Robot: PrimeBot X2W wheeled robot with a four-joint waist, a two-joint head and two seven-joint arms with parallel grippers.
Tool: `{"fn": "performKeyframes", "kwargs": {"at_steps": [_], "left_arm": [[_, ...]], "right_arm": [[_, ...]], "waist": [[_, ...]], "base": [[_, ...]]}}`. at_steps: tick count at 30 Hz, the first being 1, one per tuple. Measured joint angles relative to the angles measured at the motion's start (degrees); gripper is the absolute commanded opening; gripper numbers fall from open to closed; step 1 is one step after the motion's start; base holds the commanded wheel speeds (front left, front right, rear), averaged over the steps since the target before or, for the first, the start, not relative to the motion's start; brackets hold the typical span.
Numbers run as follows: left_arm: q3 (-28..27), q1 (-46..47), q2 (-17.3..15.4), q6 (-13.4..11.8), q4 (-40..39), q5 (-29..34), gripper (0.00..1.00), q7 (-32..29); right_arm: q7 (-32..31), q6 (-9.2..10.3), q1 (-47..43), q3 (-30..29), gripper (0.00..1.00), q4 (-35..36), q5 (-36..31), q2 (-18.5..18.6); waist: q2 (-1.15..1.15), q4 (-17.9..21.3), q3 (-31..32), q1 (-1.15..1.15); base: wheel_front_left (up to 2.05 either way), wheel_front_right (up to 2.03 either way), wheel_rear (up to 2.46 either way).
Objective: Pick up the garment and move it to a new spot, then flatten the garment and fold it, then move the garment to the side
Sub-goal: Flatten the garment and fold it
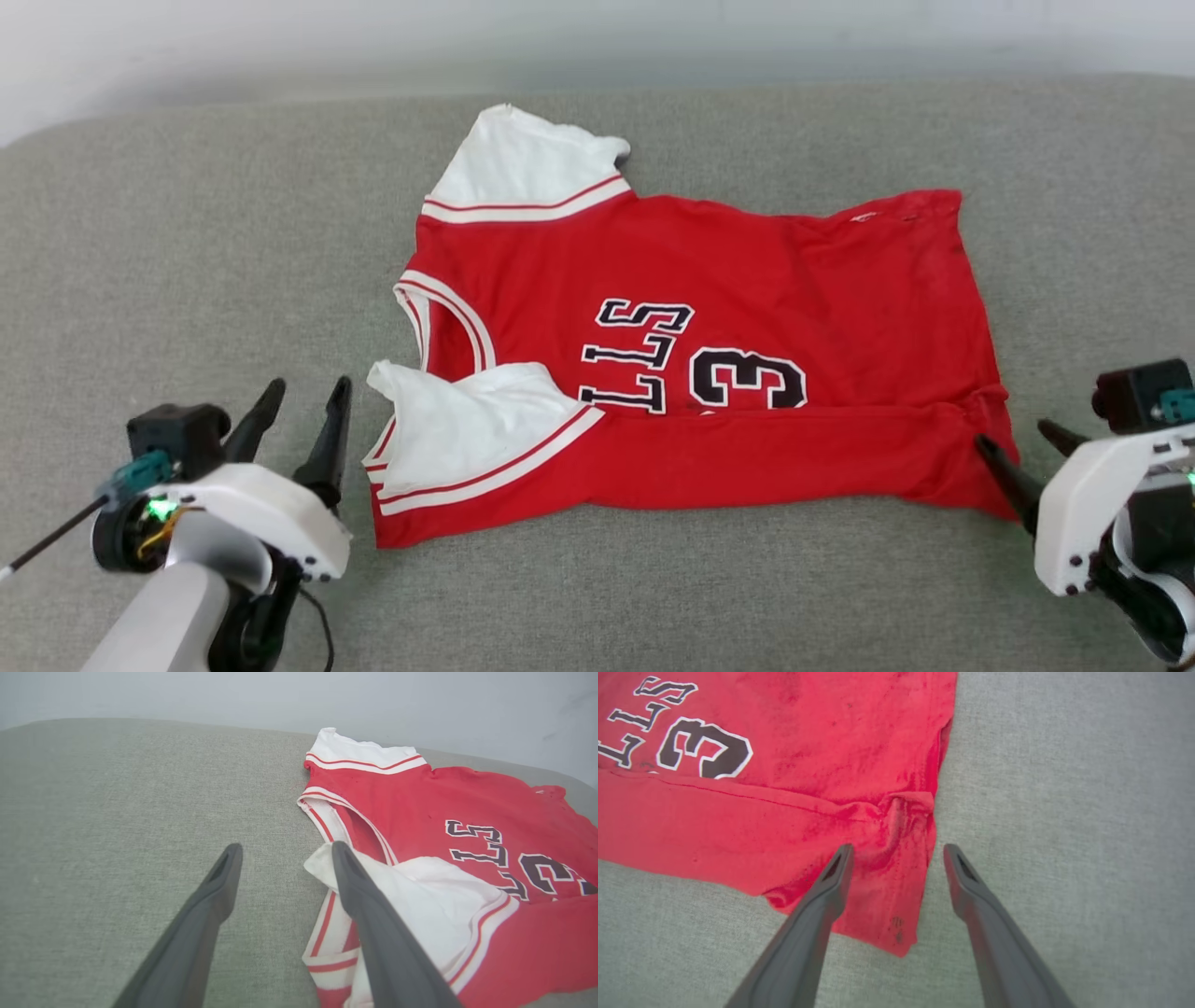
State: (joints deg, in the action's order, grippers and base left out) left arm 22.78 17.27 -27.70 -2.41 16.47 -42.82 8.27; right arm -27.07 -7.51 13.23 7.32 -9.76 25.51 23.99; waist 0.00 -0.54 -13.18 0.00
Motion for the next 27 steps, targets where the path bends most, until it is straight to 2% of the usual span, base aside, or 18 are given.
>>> {"fn": "performKeyframes", "kwargs": {"at_steps": [4, 9, 14, 20, 25, 27], "left_arm": [[-0.9, -4.2, -1.1, -3.0, -4.1, -0.5, 1.0, -1.3], [0.4, -9.3, -3.2, -5.4, -10.6, -2.1, 1.0, -8.2], [2.1, -11.3, -5.0, -7.9, -15.1, -2.1, 1.0, -14.0], [3.4, -11.1, -5.2, -9.4, -15.5, -1.8, 1.0, -17.3], [4.7, -9.7, -5.9, -11.2, -13.1, 0.8, 1.0, -18.5], [5.4, -9.0, -6.1, -11.2, -12.4, 1.6, 1.0, -18.8]], "right_arm": [[-2.3, 0.01, -3.1, -3.4, 1.0, 1.9, -2.8, -1.4], [-5.9, 0.01, -6.8, -8.5, 1.0, 6.5, -4.9, -6.5], [-9.0, 0.0, -9.3, -11.1, 1.0, 12.5, -7.0, -10.2], [-10.6, 0.0, -10.6, -12.0, 1.0, 17.4, -8.0, -12.6], [-10.0, 0.0, -10.5, -12.9, 1.0, 19.0, -8.1, -13.7], [-9.4, 0.01, -10.4, -13.0, 1.0, 18.8, -8.8, -13.5]], "waist": [[0.0, 0.4, 1.7, -0.01], [0.0, 0.7, 2.0, -0.01], [0.0, 1.1, 0.8, -0.01], [0.0, 1.7, -1.5, -0.01], [0.0, 2.4, -3.4, -0.01], [0.0, 2.6, -4.2, -0.01]], "base": [[0.0, 0.0, 0.0], [0.0, 0.0, 0.0], [0.0, 0.0, 0.0], [0.0, 0.0, 0.0], [0.0, 0.0, 0.0], [0.0, 0.0, 0.0]]}}
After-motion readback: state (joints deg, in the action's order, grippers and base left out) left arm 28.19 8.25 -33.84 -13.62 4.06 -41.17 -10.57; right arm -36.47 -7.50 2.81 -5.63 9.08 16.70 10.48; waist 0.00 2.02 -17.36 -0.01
